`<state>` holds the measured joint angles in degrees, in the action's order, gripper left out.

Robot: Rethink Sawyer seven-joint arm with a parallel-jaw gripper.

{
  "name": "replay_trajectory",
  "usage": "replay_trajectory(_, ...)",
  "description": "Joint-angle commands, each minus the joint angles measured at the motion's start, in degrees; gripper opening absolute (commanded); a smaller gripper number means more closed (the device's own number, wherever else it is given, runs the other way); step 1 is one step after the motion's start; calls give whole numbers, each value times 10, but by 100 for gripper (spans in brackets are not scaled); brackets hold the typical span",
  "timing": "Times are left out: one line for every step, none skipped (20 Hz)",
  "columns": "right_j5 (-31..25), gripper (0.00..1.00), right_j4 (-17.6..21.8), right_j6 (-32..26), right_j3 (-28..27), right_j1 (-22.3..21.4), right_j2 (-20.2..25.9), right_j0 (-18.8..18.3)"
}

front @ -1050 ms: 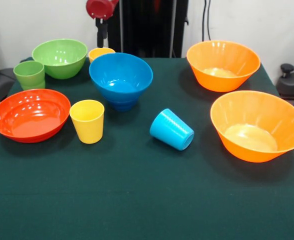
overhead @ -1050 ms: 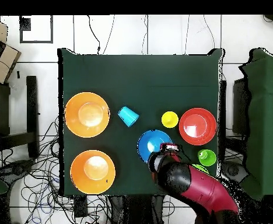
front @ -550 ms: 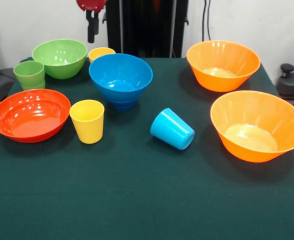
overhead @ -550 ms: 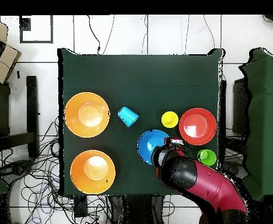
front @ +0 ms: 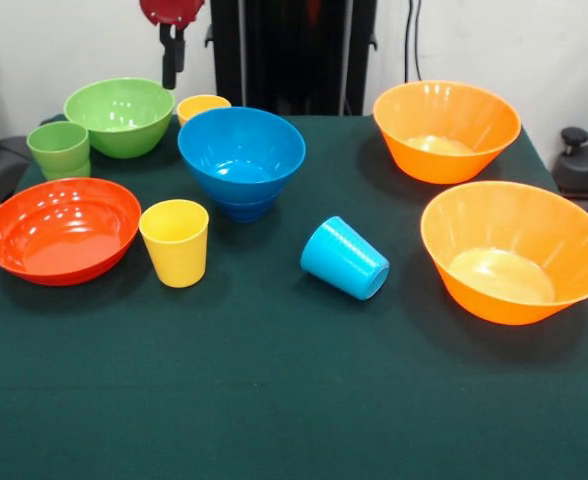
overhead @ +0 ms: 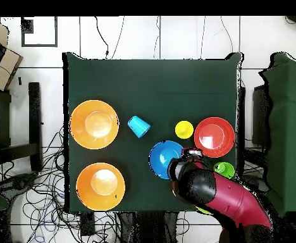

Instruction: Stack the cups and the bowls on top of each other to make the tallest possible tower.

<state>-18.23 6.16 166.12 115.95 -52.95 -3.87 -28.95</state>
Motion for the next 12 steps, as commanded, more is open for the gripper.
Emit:
replay_trajectory(38, 100, 113, -29, -64, 67, -43, 92)
replay_trajectory(63, 100, 115, -6, -62, 81, -59, 111)
replay_trajectory(99, 100, 113, 18, -59, 100, -76, 131)
replay_trajectory(134, 100, 107, 35, -53, 117, -85, 144)
replay_trajectory(155, 100, 101, 50, -52, 131, -100, 161)
replay_trajectory(166, 100, 94, 54, -48, 139, -104, 166)
replay_trajectory(178, 100, 88, 57, -44, 147, -108, 172)
replay_trajectory(189, 100, 83, 52, -43, 158, -106, 167)
replay_trajectory(192, 100, 81, 44, -43, 166, -103, 161)
replay_trajectory(188, 100, 81, 31, -48, 171, -99, 150)
replay_trajectory(178, 100, 82, 19, -50, 170, -100, 145)
replay_trajectory(163, 100, 84, 5, -54, 164, -100, 139)
